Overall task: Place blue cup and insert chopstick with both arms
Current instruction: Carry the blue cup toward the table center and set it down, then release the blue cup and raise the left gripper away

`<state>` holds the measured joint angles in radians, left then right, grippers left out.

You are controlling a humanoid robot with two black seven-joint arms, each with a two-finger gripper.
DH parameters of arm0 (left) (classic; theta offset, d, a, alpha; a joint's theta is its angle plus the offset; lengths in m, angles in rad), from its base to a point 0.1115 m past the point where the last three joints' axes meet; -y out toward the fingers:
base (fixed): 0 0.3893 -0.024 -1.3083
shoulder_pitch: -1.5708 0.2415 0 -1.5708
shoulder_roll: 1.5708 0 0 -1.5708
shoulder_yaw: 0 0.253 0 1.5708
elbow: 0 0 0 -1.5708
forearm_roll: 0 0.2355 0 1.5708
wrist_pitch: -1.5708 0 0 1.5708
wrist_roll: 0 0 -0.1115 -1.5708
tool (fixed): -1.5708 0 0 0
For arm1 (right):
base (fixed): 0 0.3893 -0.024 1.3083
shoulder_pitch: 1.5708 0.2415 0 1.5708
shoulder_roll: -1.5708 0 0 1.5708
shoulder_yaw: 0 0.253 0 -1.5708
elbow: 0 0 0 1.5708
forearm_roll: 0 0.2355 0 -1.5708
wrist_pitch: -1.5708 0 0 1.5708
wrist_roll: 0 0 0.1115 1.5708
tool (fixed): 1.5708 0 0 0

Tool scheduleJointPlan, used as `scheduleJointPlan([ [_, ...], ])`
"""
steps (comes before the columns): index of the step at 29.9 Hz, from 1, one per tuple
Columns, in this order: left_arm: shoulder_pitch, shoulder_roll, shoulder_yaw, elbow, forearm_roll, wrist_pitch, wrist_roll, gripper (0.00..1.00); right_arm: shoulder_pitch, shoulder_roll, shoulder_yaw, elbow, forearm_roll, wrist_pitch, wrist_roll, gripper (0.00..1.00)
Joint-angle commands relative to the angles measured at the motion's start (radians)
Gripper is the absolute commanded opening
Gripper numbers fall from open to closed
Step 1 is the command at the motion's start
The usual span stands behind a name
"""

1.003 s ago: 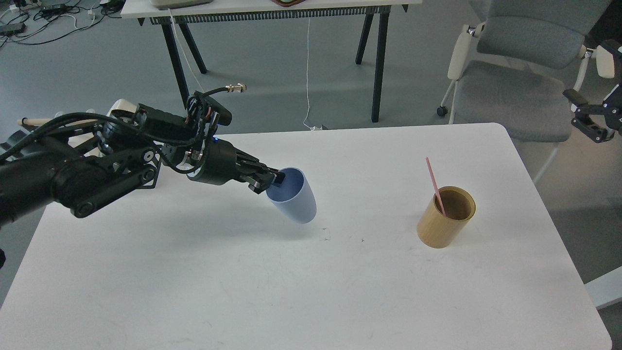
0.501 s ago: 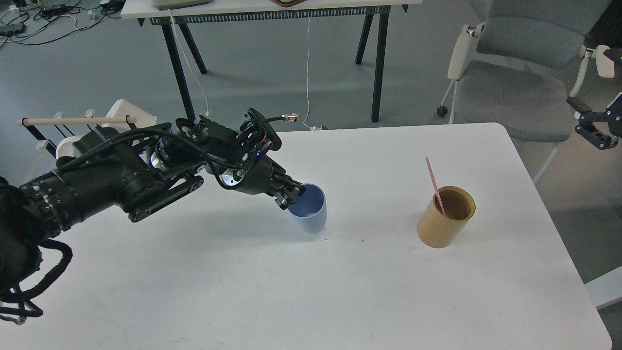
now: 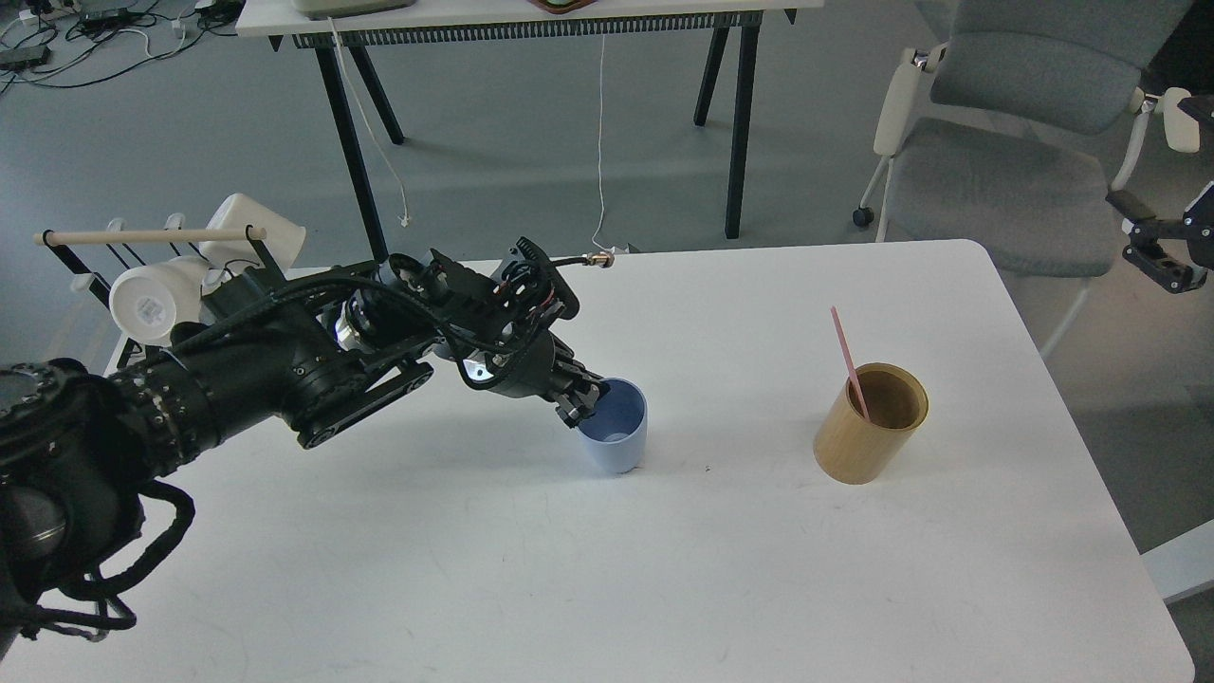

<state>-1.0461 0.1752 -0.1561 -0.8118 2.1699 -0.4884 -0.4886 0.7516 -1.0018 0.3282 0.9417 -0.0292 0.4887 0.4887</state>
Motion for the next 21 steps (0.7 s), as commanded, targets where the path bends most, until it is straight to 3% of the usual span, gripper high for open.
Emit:
scheduleJointPlan([
  [1,0.005,0.001,0.0,-0.001,-0.005,0.0,0.0,0.09,0.0,0.002,0.0,0.0,0.0,0.0,0.0,0.98],
  [6,0.003,0.013,-0.016,-0.012,-0.024,0.0,0.0,0.25,0.0,0.002,0.0,0.0,0.0,0.0,0.0,0.98],
  [12,0.003,0.029,-0.063,-0.053,-0.074,0.0,0.0,0.35,0.0,0.0,0.0,0.002,0.0,0.0,0.0,0.98],
  [18,0.001,0.063,-0.118,-0.078,-0.201,0.0,0.0,0.6,-0.006,-0.024,-0.026,0.035,-0.053,0.0,0.0,0.99],
  [21,0.006,0.113,-0.206,-0.079,-0.407,0.0,0.0,0.75,-0.006,-0.069,-0.017,0.132,-0.289,0.0,0.0,0.99],
])
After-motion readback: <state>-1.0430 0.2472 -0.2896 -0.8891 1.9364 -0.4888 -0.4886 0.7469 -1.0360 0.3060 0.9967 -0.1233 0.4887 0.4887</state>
